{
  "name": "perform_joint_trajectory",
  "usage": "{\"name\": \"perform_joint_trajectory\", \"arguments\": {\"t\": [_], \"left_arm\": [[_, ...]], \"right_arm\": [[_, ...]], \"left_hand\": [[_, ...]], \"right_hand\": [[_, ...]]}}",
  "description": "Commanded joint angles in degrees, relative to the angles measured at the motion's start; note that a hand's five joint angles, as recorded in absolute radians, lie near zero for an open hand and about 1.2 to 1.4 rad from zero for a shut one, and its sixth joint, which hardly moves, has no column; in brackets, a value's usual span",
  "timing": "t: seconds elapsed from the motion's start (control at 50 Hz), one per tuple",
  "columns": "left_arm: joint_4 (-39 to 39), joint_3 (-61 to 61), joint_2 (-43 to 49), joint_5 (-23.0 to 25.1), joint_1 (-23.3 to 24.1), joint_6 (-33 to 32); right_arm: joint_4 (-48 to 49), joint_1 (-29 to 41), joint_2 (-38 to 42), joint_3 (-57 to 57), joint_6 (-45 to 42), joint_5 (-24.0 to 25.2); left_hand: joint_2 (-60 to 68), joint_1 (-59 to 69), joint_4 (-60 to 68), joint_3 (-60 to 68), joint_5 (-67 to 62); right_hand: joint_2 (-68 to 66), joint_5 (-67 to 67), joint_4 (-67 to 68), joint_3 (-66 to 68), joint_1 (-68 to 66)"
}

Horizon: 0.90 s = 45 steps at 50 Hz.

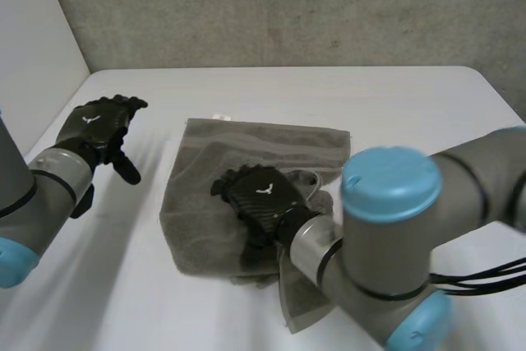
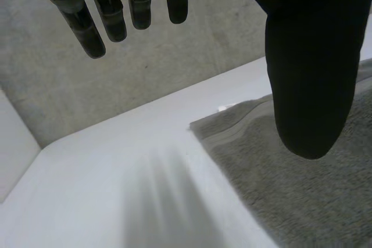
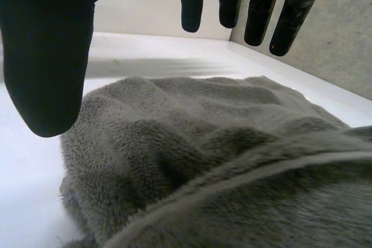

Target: Fold the towel.

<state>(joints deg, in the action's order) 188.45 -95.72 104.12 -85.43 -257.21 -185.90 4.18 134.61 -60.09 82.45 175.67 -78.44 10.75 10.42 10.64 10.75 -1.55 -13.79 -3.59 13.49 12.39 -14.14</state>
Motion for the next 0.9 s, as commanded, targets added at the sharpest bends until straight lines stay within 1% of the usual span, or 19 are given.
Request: {"name": "perform_joint_trajectory", "arguments": {"t": [0.02, 0.06, 0.08, 0.12, 0.14, 0.16, 0.18, 0.22, 0.24, 0.26, 0.28, 0.34, 0.4, 0.5, 0.56, 0.6, 0.66, 0.7, 0.9], "left_arm": [[0.34, -2.46, -0.50, 0.88, -1.98, 0.10], [0.34, -2.98, -0.59, 0.88, -1.90, 0.01], [0.34, -2.98, -0.59, 0.88, -1.89, 0.01], [0.34, -3.07, -0.59, 0.88, -1.81, 0.10], [0.34, -3.25, -0.67, 0.88, -1.72, 0.01], [0.34, -3.34, -0.68, 0.88, -1.72, 0.01], [0.34, -3.34, -0.68, 0.88, -1.72, 0.01], [0.34, -3.42, -0.68, 0.88, -1.28, 0.10], [0.34, -3.42, -0.68, 0.88, -1.28, 0.10], [0.34, -3.42, -0.68, 0.88, -1.02, 0.10], [0.34, -3.51, -0.68, 0.88, -0.93, 0.10], [0.34, -3.69, -0.68, 0.88, -0.84, 0.10], [0.43, -3.78, -0.59, 0.88, -0.75, 0.10], [0.52, -3.78, 0.12, 1.85, -0.22, 0.19], [0.70, -3.78, 1.26, 4.22, -0.05, 0.19], [1.39, -3.60, 3.44, 7.89, 0.13, 0.28], [2.19, -3.42, 4.33, 9.67, 0.48, 0.54], [4.81, -2.90, 6.43, 11.59, 1.88, 0.80], [15.20, 0.18, 12.51, 11.60, 7.42, 3.00]], "right_arm": [[3.38, 2.94, 7.18, -2.73, -0.86, -3.91], [3.55, 3.29, 9.37, -3.43, -2.08, -5.14], [3.56, 3.29, 9.38, -3.43, -2.09, -5.14], [4.52, 3.29, 10.08, -3.61, -3.58, -6.02], [4.52, 3.29, 10.08, -3.61, -3.58, -6.02], [5.30, 3.29, 10.25, -3.52, -4.19, -6.20], [5.31, 3.29, 10.26, -3.52, -4.20, -6.20], [6.80, 3.12, 10.26, -3.17, -4.99, -6.29], [6.81, 3.12, 10.26, -3.17, -4.99, -6.29], [7.16, 2.94, 10.08, -3.00, -5.34, -6.37], [7.25, 2.59, 9.47, -2.73, -5.52, -6.37], [7.25, 2.33, 8.85, -2.56, -5.60, -6.29], [7.16, 1.36, 5.07, -2.03, -5.52, -5.67], [6.37, -3.20, -5.89, -1.76, -5.25, -4.80], [6.02, -4.18, -8.20, -1.68, -5.25, -3.91], [3.92, -5.49, -12.23, -1.94, -5.25, -1.38], [0.93, -6.98, -14.78, -2.29, -5.08, 1.26], [-0.30, -7.60, -15.66, -2.47, -4.82, 2.23], [-3.21, -7.69, -22.70, -1.76, -4.73, 3.38]], "left_hand": [[0.47, 0.80, 0.58, 0.48, 0.32], [0.47, 0.80, 0.58, 0.48, 0.32], [0.47, 0.80, 0.58, 0.48, 0.32], [0.30, 0.64, 0.41, 0.31, 0.49], [0.30, 0.64, 0.41, 0.31, 0.49], [0.30, 0.64, 0.41, 0.31, 0.49], [0.30, 0.64, 0.41, 0.31, 0.49], [0.30, 0.64, 0.41, 0.31, 0.49], [0.30, 0.64, 0.41, 0.31, 0.49], [0.14, 0.47, 0.25, 0.14, 0.66], [0.13, 0.47, 0.24, 0.14, 0.66], [0.13, 0.47, 0.24, 0.14, 0.66], [0.13, 0.47, 0.24, 0.14, 0.66], [0.13, 0.47, 0.24, 0.14, 0.66], [0.13, 0.47, 0.24, 0.14, 0.66], [0.30, 0.63, 0.41, 0.31, 0.49], [0.30, 0.64, 0.41, 0.31, 0.49], [0.47, 0.80, 0.58, 0.48, 0.32], [0.98, 1.31, 1.09, 0.98, -0.18]], "right_hand": [[-4.54, -4.73, 4.84, 5.93, -4.19], [-11.72, -11.91, 12.01, 13.11, -11.36], [-11.77, -11.97, 12.07, 13.17, -11.42], [-24.15, -24.35, 24.45, 25.55, -23.80], [-24.22, -24.41, 24.52, 25.61, -23.87], [-34.04, -34.24, 34.34, 35.44, -33.69], [-34.14, -34.34, 34.44, 35.54, -33.79], [-50.87, -51.06, 51.17, 52.27, -50.52], [-50.96, -51.16, 51.26, 52.36, -50.61], [-62.95, -63.15, 63.25, 64.35, -62.60], [-66.18, -66.37, 66.48, 67.58, -65.83], [-66.21, -66.41, 66.51, 67.61, -65.86], [-66.21, -66.41, 66.51, 67.61, -65.86], [-66.21, -66.41, 66.51, 67.61, -65.86], [-66.21, -66.41, 66.51, 67.61, -65.86], [-66.21, -66.41, 66.51, 67.61, -65.86], [-66.21, -66.41, 66.51, 67.61, -65.86], [-66.21, -66.41, 66.51, 67.61, -65.86], [-66.21, -66.41, 66.51, 67.61, -65.86]]}}
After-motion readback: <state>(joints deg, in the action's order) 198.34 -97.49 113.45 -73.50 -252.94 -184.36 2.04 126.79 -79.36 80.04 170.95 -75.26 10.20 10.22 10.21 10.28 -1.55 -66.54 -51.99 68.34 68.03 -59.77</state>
